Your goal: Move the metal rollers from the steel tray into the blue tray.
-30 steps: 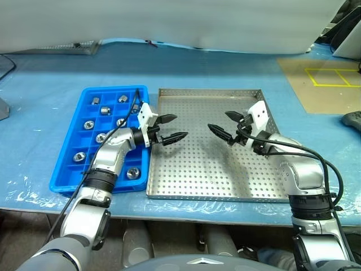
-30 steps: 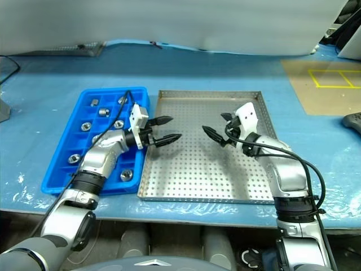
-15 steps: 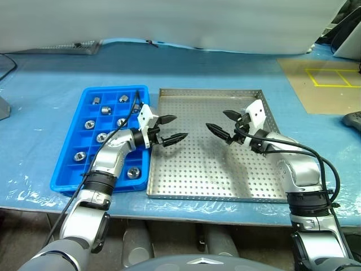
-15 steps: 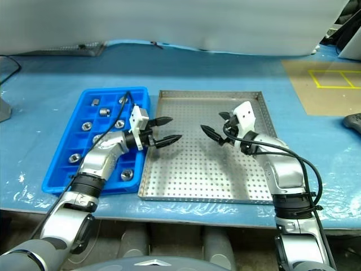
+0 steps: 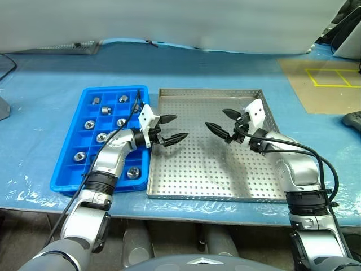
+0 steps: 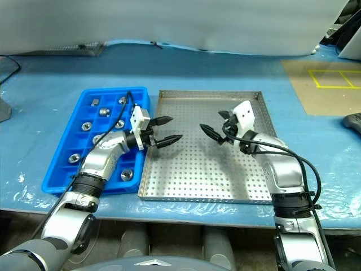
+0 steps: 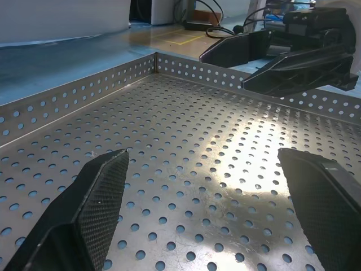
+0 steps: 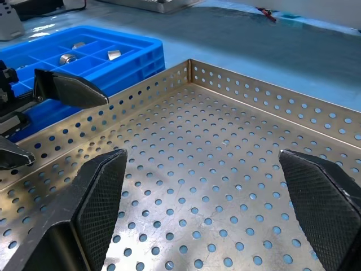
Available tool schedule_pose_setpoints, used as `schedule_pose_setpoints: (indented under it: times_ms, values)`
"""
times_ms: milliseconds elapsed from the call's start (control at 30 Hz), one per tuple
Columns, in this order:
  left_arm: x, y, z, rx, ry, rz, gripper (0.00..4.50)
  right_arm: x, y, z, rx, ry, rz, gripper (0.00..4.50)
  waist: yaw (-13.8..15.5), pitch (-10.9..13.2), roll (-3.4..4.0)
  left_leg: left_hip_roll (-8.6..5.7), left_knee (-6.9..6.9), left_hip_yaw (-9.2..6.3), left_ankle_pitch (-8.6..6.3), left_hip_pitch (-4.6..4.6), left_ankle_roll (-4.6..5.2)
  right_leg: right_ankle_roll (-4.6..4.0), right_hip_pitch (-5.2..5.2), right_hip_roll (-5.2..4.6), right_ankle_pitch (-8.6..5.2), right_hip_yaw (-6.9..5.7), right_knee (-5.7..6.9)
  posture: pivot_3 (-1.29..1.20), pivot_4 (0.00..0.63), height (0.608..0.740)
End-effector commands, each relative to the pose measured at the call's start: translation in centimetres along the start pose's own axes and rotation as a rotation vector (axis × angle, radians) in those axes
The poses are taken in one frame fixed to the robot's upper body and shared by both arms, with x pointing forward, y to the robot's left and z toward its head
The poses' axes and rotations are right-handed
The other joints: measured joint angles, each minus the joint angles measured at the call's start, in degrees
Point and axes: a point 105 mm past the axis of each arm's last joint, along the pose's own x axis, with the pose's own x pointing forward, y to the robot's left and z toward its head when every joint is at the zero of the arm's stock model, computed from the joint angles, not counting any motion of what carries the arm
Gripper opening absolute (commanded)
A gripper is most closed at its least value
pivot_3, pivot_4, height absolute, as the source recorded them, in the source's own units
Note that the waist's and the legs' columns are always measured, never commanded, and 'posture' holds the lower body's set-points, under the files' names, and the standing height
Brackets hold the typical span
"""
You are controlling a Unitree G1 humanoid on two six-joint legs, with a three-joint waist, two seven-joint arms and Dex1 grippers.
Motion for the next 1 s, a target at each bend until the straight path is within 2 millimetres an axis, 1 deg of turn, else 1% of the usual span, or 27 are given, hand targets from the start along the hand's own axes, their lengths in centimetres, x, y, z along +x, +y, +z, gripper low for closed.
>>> schedule_pose_setpoints:
  times_ms: [33,167,333,500,633,1000]
  values:
    - [0.0,-0.1,0.6,0.036,-0.016,-0.005,4.46,0.1,0.2,1.0,-0.022,-0.041,0.008,4.50,0.04,0.00,0.00,0.00,0.00,0.00,0.00,0.00,0.00,0.00,0.00,-0.01,0.00,0.00,0.00,-0.08,0.150,0.740]
    - [0.0,-0.3,0.5,0.039,-0.014,0.004,4.46,0.3,0.5,0.3,-0.021,-0.016,0.031,4.50,0.10,0.00,0.00,-0.01,0.00,0.00,0.00,-0.01,0.00,0.01,0.00,-0.02,0.00,-0.01,-0.01,-0.05,0.150,0.740]
    - [-0.3,-0.2,0.4,0.034,-0.020,0.039,4.46,0.7,0.5,0.3,-0.017,-0.017,0.037,4.50,0.13,0.00,0.00,0.00,-0.02,0.00,0.00,-0.02,0.00,0.01,-0.01,-0.02,-0.01,-0.03,-0.01,-0.02,0.150,0.740]
    - [-0.5,-0.5,0.1,0.042,-0.010,0.047,4.46,0.8,0.6,0.1,-0.016,-0.013,0.051,4.50,0.27,0.00,0.00,0.00,-0.05,0.00,0.00,-0.03,0.00,0.03,-0.02,-0.03,-0.02,-0.05,-0.03,0.01,0.150,0.740]
    - [-0.6,-0.6,0.2,0.050,-0.015,0.057,4.46,1.0,1.0,-0.3,-0.019,0.001,0.078,4.50,0.34,0.00,0.00,0.00,-0.05,0.00,0.00,-0.03,0.00,0.03,-0.02,-0.03,-0.02,-0.06,-0.03,0.04,0.150,0.740]
    - [-1.0,-0.7,0.2,0.047,-0.020,0.093,4.46,1.5,1.3,-0.3,-0.023,0.008,0.111,4.50,1.95,0.00,0.01,0.01,-0.10,0.00,0.00,-0.04,0.00,0.05,-0.05,-0.04,-0.03,-0.09,-0.04,0.08,0.150,0.740]
